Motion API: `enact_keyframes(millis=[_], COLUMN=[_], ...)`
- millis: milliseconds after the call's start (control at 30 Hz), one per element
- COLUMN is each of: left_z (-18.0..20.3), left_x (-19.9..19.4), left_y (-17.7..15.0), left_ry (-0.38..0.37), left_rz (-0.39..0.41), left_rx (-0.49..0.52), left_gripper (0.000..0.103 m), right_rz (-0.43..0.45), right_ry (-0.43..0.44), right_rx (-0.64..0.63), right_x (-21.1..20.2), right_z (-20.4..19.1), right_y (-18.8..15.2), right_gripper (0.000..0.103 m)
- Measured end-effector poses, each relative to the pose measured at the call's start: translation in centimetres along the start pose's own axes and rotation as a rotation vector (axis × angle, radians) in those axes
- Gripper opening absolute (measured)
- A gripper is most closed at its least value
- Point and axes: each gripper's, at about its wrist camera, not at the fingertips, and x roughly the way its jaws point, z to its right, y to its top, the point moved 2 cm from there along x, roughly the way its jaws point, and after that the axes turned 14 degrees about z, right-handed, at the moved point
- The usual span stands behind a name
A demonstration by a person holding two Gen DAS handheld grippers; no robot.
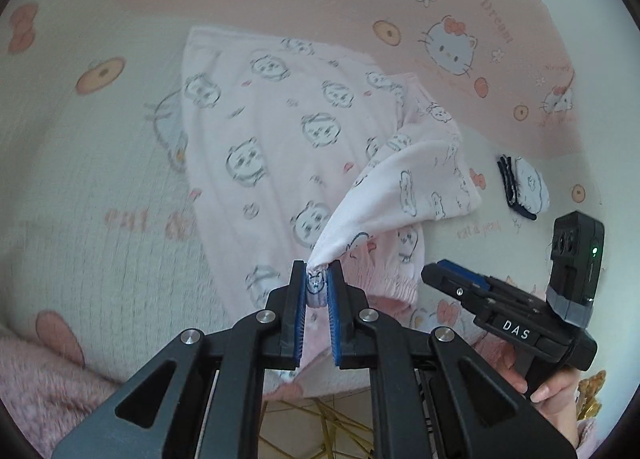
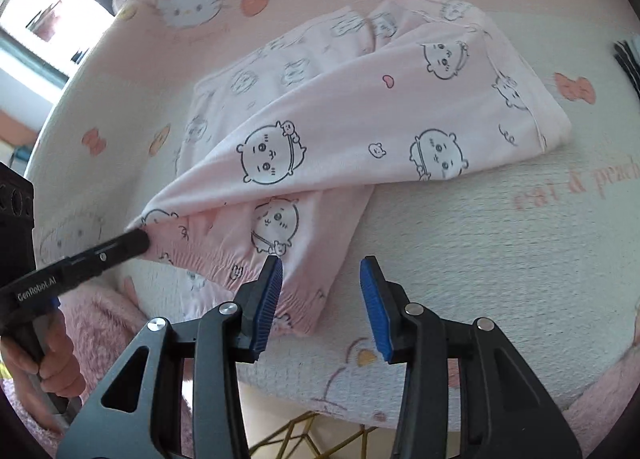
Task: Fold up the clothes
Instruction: 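Lift the cuff with the left gripper and fold the leg over the pants, then lower the folded leg onto the pants with the left gripper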
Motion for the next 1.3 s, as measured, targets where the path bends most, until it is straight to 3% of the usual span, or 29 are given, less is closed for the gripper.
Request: enact_keyframes(millis=[267, 433, 600, 700, 733, 767, 800, 900, 1033, 1133, 1233, 1300], left_z=[-1.3, -1.7, -2.2, -2.4, -2.6, -2.8, -3.1, -4.1, -3.8, -2.8, -1.9, -1.5], left_x=[-1.4, -0.3, 1.6, 2.2, 2.2, 2.2, 2.1, 1.5, 2.3, 2.7, 3.0, 3.1], left_y=[-3.7, -5.7, -6.7, -6.9, -7.0, -7.0, -7.0, -6.8, -7.1, -7.1, -7.1, -7.0], left_ry=[0.016, 0.029, 0.056, 0.061, 0.066, 0.072, 0.073, 0.032, 0.030, 0.031, 0.037, 0.038], left_rz=[-0.012, -0.058, -0.117, -0.139, -0.140, -0.141, -0.133, -0.108, -0.121, -0.114, -0.110, -0.105], left_rx=[-0.094, -0.137, -0.147, -0.165, -0.179, -0.193, -0.215, -0.292, -0.282, -0.240, -0.201, -0.182], left_gripper=[0.010, 0.010, 0.011, 0.014, 0.020, 0.032, 0.036, 0.037, 0.037, 0.037, 0.036, 0.026], right_rz=[-0.057, -0.081, -0.072, -0.063, -0.070, -0.082, -0.093, -0.103, -0.109, -0.118, -0.112, -0.114], right_ry=[-0.023, -0.140, -0.084, -0.032, -0.025, -0.036, -0.048, -0.063, -0.047, 0.008, -0.007, -0.012], right_rx=[-0.051, -0.080, 0.006, -0.006, -0.019, -0.041, -0.062, -0.100, -0.104, -0.120, -0.149, -0.128], right_x=[3.3, 3.8, 4.3, 4.7, 5.1, 5.8, 6.4, 7.9, 7.7, 5.3, 5.9, 6.0], right_z=[-1.6, -0.4, 0.0, -1.3, -1.7, -2.1, -2.5, -3.3, -3.5, -2.9, -3.6, -3.6], right_y=[-0.9, -0.8, -0.1, 0.2, 0.1, -0.1, -0.3, -0.6, -0.5, -1.0, -1.3, -1.2], right_gripper=[0.047, 0.048, 0.048, 0.049, 0.049, 0.049, 0.053, 0.055, 0.057, 0.028, 0.020, 0.018])
